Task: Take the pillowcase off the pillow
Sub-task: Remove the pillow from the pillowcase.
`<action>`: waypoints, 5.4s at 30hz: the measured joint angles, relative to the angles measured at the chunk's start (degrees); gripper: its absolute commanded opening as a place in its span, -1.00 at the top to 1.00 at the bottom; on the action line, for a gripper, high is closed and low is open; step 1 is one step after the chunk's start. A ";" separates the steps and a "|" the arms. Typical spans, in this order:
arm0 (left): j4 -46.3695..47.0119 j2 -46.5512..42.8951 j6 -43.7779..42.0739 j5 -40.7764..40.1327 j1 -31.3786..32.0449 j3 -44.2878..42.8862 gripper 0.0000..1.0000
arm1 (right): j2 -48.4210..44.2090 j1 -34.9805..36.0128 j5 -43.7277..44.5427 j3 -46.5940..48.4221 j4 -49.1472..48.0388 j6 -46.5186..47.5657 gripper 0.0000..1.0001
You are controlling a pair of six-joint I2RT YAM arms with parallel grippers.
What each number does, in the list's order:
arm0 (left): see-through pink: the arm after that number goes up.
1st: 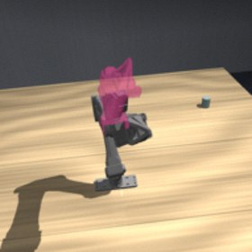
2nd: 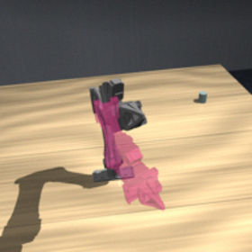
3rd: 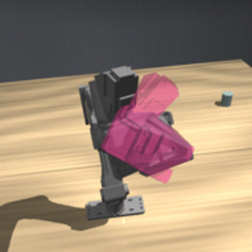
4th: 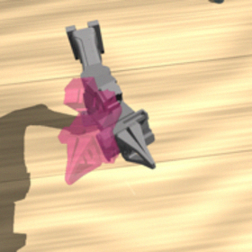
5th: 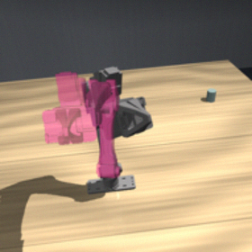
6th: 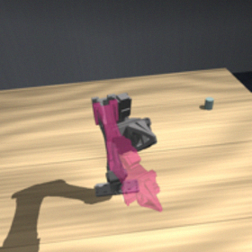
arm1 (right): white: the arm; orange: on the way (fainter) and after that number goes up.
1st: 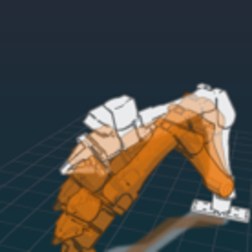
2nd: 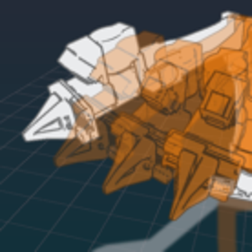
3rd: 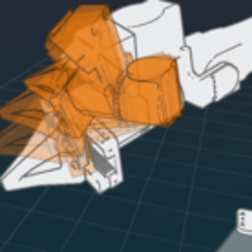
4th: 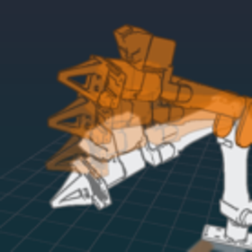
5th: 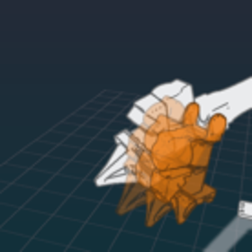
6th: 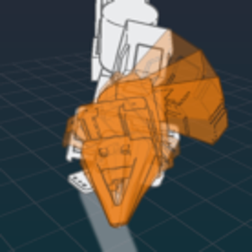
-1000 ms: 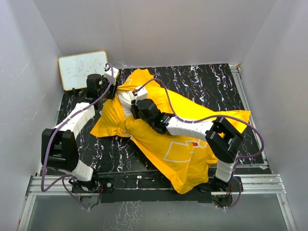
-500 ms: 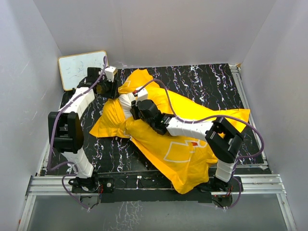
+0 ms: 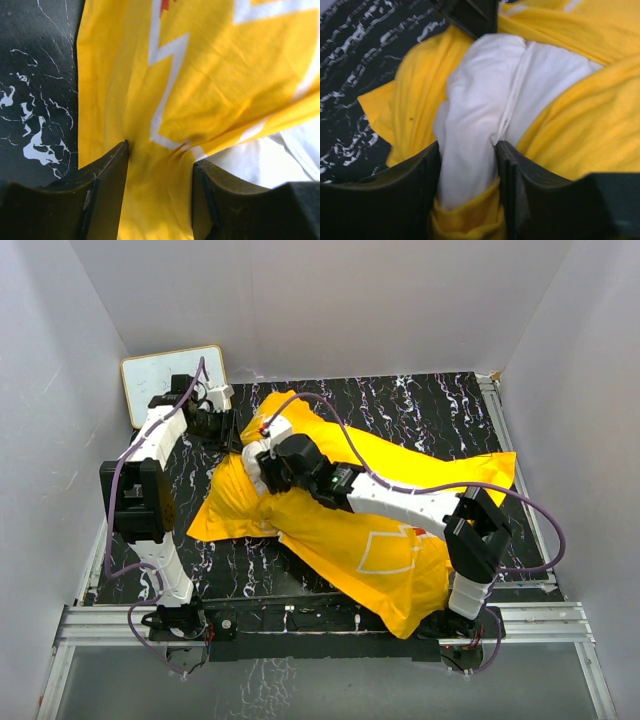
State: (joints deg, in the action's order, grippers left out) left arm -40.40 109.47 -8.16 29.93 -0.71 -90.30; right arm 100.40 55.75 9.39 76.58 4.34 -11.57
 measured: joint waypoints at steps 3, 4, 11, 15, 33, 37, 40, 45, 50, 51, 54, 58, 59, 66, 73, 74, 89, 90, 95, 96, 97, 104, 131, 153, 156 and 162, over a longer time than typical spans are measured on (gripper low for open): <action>-1.03 -0.09 0.59 -0.04 -0.02 -1.97 1.00 | 2.19 0.42 -1.49 9.57 7.48 3.32 -0.39; -0.98 -0.20 0.76 -0.17 -0.04 -2.29 1.00 | 3.50 0.48 -1.73 13.53 9.75 4.50 -0.41; -1.05 -1.88 1.27 -1.66 -0.90 -2.32 1.00 | 14.86 -0.39 -2.45 33.22 21.68 10.58 -0.42; -1.03 -3.13 1.46 -2.10 -1.03 -1.79 1.00 | 20.15 -1.51 -1.44 36.06 25.75 12.41 -0.43; -0.76 -4.04 5.35 2.10 -1.68 0.39 1.00 | 23.30 -2.58 -9.25 44.15 29.16 18.47 -0.68; -0.57 -4.46 5.79 3.19 -1.86 1.25 1.00 | 24.85 -2.62 -10.01 45.92 29.18 19.23 -0.69; -0.61 -5.22 5.81 3.52 -2.05 2.34 1.00 | 26.38 -2.64 -9.79 46.69 28.94 19.50 -0.59; -1.01 -5.66 5.60 3.80 -2.19 2.34 1.00 | 26.40 -3.15 -7.30 43.12 25.94 18.95 0.06; -1.68 -6.21 4.90 3.93 -2.54 2.34 1.00 | 26.05 -3.41 -2.78 37.81 21.94 16.46 0.84; -1.79 -6.25 4.74 3.96 -2.75 2.34 1.00 | 26.05 -3.37 -2.16 37.27 21.42 15.85 0.84; -2.05 -6.25 4.24 4.04 -3.72 2.27 1.00 | 24.94 -3.10 -0.20 33.94 18.78 13.38 0.85; -3.08 -6.40 4.02 5.46 -5.01 2.16 1.00 | 19.21 -2.51 2.01 21.40 8.72 11.39 0.85; -3.50 -6.51 3.96 5.97 -5.27 2.16 1.00 | 17.20 -2.34 2.47 17.40 5.51 11.02 0.85; -2.38 -9.05 2.38 6.69 -5.22 6.03 1.00 | 3.61 -1.81 1.20 -5.03 -11.93 5.88 0.84; -1.57 -10.73 2.40 7.80 -2.38 12.41 1.00 | -12.59 -2.45 -3.02 -20.28 -16.98 -0.94 0.84; -1.42 -10.84 2.36 8.15 -2.14 12.70 1.00 | -13.33 -2.84 -3.63 -20.96 -17.07 -1.66 0.84; 2.12 -5.44 2.69 3.54 2.58 12.20 0.00 | -13.84 -5.01 -9.46 -20.87 -16.79 -2.89 0.84; 2.14 -4.48 2.91 3.34 3.04 11.82 -0.05 | -13.84 -5.16 -10.05 -20.83 -16.57 -2.75 0.84; 0.72 -0.55 4.57 3.43 3.98 8.66 -0.18 | -14.23 -5.97 -13.49 -20.81 -16.26 -2.67 0.84; 0.63 -0.46 4.59 3.48 3.98 8.52 -0.20 | -14.23 -6.08 -14.23 -20.76 -16.26 -2.67 0.84; 0.63 -0.46 4.59 3.54 3.96 8.52 -0.21 | -14.23 -6.12 -14.93 -20.72 -16.26 -2.67 0.84; 2.82 -0.46 4.46 5.57 4.79 9.94 -0.01 | -12.41 -5.92 -19.80 -17.77 -14.80 -1.44 0.84; -9.42 10.54 16.06 4.94 9.42 -47.19 1.00 | -16.79 -9.46 -11.39 -7.72 -15.54 6.99 0.84; 27.32 -13.99 -0.28 -0.79 22.53 -38.12 1.00 | -25.24 -6.99 -1.99 -15.82 -41.64 12.66 0.84; 26.88 -18.47 -0.09 -0.17 22.60 -30.38 1.00 | -27.76 -6.23 -1.38 -21.88 -43.95 10.08 0.84; 24.74 -21.79 6.05 7.85 23.54 -27.50 1.00 | -38.99 -4.57 -0.79 -31.06 -43.12 9.22 0.77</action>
State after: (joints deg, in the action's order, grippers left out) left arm -15.66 87.68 -2.11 37.78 22.83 -117.80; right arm 61.41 51.18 8.60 45.52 -38.79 -2.35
